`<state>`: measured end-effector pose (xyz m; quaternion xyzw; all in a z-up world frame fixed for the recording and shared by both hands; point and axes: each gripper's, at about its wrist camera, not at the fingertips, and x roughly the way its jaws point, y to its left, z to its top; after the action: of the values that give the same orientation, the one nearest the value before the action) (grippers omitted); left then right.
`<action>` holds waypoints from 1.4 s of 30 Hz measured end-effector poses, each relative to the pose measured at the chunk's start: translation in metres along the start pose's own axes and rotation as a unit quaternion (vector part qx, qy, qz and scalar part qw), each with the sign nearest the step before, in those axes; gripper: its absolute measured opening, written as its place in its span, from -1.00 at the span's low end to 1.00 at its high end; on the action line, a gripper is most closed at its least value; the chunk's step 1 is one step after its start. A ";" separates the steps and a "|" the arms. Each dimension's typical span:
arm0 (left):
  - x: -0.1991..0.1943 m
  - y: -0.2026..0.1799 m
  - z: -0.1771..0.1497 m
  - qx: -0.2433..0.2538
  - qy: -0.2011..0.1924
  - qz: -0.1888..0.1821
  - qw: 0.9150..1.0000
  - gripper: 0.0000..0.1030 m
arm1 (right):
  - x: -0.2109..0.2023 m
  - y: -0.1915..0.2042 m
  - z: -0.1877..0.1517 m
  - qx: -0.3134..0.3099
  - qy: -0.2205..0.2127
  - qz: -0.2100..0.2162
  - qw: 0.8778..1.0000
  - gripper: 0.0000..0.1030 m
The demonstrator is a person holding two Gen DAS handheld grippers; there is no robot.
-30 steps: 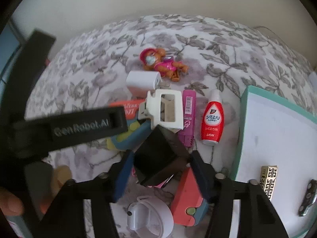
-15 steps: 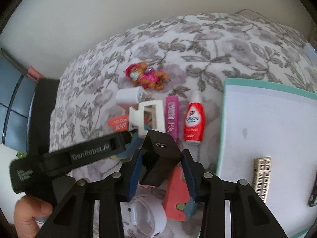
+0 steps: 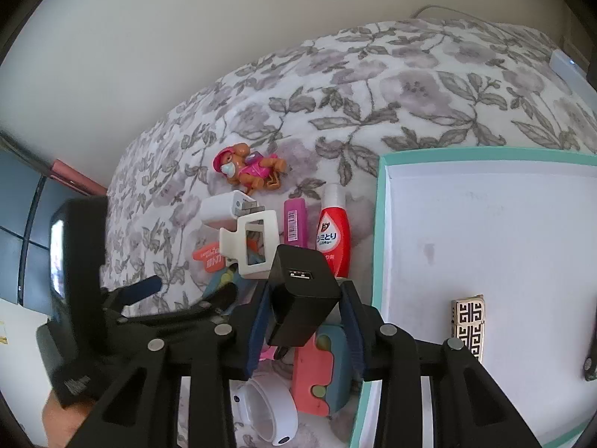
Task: Organize rigid objects
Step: 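Grasp the black charger plug with the right gripper while the left grasps the orange-blue cutter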
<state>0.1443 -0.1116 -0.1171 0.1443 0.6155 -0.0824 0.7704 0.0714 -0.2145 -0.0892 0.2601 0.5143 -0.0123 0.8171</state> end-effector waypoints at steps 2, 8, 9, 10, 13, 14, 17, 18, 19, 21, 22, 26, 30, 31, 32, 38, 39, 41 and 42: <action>0.004 -0.016 0.002 0.027 -0.010 0.016 0.999 1.00 | 0.001 -0.001 0.000 0.000 0.001 0.000 1.000 -0.23; 0.008 -0.038 0.015 0.051 -0.049 0.051 0.996 1.00 | 0.001 -0.003 0.000 0.004 0.002 0.001 1.000 -0.23; 0.009 -0.040 0.017 0.054 -0.056 0.058 0.995 1.00 | 0.001 -0.004 0.000 0.008 0.003 0.003 1.000 -0.23; 0.009 -0.041 0.018 0.057 -0.064 0.066 0.994 1.00 | 0.002 -0.005 0.001 0.011 0.004 0.006 1.000 -0.23; 0.008 -0.037 0.026 0.064 -0.077 0.077 0.992 1.00 | 0.003 -0.005 0.002 0.013 0.003 0.007 1.000 -0.23; 0.011 -0.034 0.029 0.062 -0.080 0.074 0.992 1.00 | 0.003 -0.006 0.002 0.014 0.003 0.007 1.000 -0.23; 0.014 -0.029 0.037 0.054 -0.077 0.062 0.994 0.98 | 0.004 -0.007 0.004 0.019 0.003 0.010 1.000 -0.23; 0.016 -0.027 0.039 0.051 -0.073 0.058 0.994 0.97 | 0.005 -0.007 0.004 0.020 0.003 0.011 1.000 -0.23; 0.015 -0.024 0.041 0.045 -0.068 0.046 0.996 0.89 | 0.005 -0.007 0.004 0.020 0.003 0.013 1.000 -0.23; 0.018 -0.017 0.043 0.035 -0.058 0.016 0.998 0.62 | 0.005 -0.006 0.004 0.017 0.003 0.011 1.000 -0.23; 0.018 -0.016 0.044 0.031 -0.055 -0.001 0.998 0.41 | 0.005 -0.006 0.004 0.016 0.002 0.010 1.000 -0.23; 0.016 -0.022 0.047 0.038 -0.052 -0.013 0.998 0.18 | 0.005 -0.007 0.004 0.021 0.001 0.011 1.000 -0.23; 0.016 -0.022 0.048 0.025 -0.039 -0.024 0.999 0.17 | 0.007 -0.008 0.004 0.029 -0.001 0.014 0.999 -0.23; 0.018 -0.016 0.048 0.017 -0.036 -0.028 0.999 0.17 | 0.006 -0.008 0.004 0.029 -0.002 0.014 0.999 -0.23; 0.021 -0.009 0.049 0.008 -0.032 -0.031 0.999 0.17 | 0.007 -0.008 0.004 0.031 -0.002 0.015 0.999 -0.23; 0.025 0.015 0.046 -0.036 -0.018 -0.035 0.999 0.17 | 0.025 -0.005 0.000 0.037 0.023 0.017 0.999 -0.26; 0.026 0.019 0.046 -0.041 -0.017 -0.034 0.998 0.17 | 0.026 -0.004 0.000 0.037 0.023 0.015 0.999 -0.28; 0.024 0.022 0.043 -0.049 -0.016 -0.034 0.998 0.17 | 0.025 -0.003 -0.001 0.035 0.021 0.013 0.999 -0.29; 0.025 0.024 0.043 -0.052 -0.015 -0.034 0.998 0.17 | 0.025 -0.003 -0.001 0.035 0.020 0.014 0.999 -0.29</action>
<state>0.1974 -0.1015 -0.1301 0.0816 0.6119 -0.0786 0.7828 0.0816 -0.2108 -0.1119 0.2958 0.5259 -0.0137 0.7973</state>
